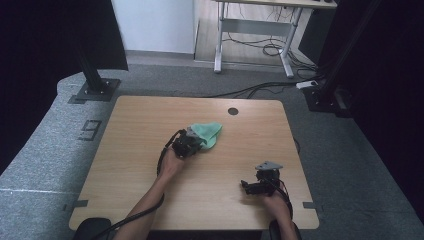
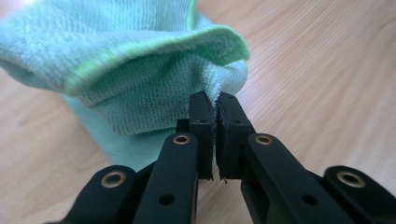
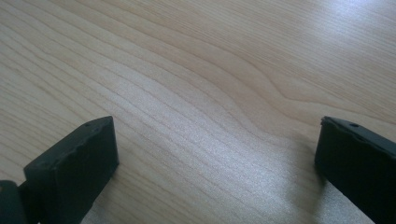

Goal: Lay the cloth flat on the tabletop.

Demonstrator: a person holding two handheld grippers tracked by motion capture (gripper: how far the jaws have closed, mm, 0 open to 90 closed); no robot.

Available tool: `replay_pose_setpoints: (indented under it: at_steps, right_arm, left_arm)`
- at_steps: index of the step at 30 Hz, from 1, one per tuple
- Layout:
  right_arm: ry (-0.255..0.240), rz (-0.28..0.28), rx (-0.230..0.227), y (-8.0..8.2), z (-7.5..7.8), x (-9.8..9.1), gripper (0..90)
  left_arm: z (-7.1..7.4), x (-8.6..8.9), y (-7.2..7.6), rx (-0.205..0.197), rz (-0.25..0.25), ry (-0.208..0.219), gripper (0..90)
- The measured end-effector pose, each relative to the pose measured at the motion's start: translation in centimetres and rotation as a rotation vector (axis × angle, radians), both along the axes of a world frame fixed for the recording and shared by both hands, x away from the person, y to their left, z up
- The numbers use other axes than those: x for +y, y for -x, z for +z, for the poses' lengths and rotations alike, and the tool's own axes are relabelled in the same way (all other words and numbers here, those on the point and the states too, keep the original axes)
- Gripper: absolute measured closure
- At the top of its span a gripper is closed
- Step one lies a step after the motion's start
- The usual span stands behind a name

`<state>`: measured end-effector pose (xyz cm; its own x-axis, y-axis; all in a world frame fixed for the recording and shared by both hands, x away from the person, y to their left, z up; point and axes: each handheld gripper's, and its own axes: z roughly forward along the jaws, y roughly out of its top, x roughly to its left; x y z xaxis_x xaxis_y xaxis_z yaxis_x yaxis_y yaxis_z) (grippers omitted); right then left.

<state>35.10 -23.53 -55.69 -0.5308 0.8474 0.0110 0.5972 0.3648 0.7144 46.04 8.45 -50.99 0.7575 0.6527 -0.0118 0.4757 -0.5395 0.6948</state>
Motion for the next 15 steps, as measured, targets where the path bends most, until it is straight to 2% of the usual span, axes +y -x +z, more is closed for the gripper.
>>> replay_pose_setpoints:
  at_steps: [6, 7, 8, 9, 12, 13, 15]
  right_arm:
    - [0.001, 0.001, -0.002, 0.0, 0.0, 0.0, 0.0]
    - [0.001, 0.001, -0.002, 0.0, 0.0, 0.0, 0.0]
    - [0.001, 0.001, -0.002, 0.0, 0.0, 0.0, 0.0]
    - [0.001, 0.001, -0.001, 0.0, 0.0, 0.0, 0.0]
    - [0.002, 0.001, -0.002, 0.0, 0.0, 0.0, 0.0]
    - [0.002, 0.002, -0.002, 0.0, 0.0, 0.0, 0.0]
    - [0.002, 0.001, -0.002, 0.0, 0.0, 0.0, 0.0]
  left_arm:
    - [4.3, 0.8, 1.0, -0.025, -0.015, 0.088, 85.9]
    - [4.3, 0.8, 1.0, -0.025, -0.015, 0.088, 85.9]
    - [5.1, 1.0, 1.2, -0.03, -0.016, 0.101, 85.8]
    - [6.4, 1.6, 1.7, -0.039, -0.01, 0.135, 85.8]
    - [7.3, 2.4, 2.0, -0.045, 0.004, 0.153, 85.6]
    - [7.4, 3.3, 2.0, -0.04, 0.029, 0.145, 85.3]
    - [6.8, 4.2, 1.7, -0.02, 0.058, 0.138, 85.2]
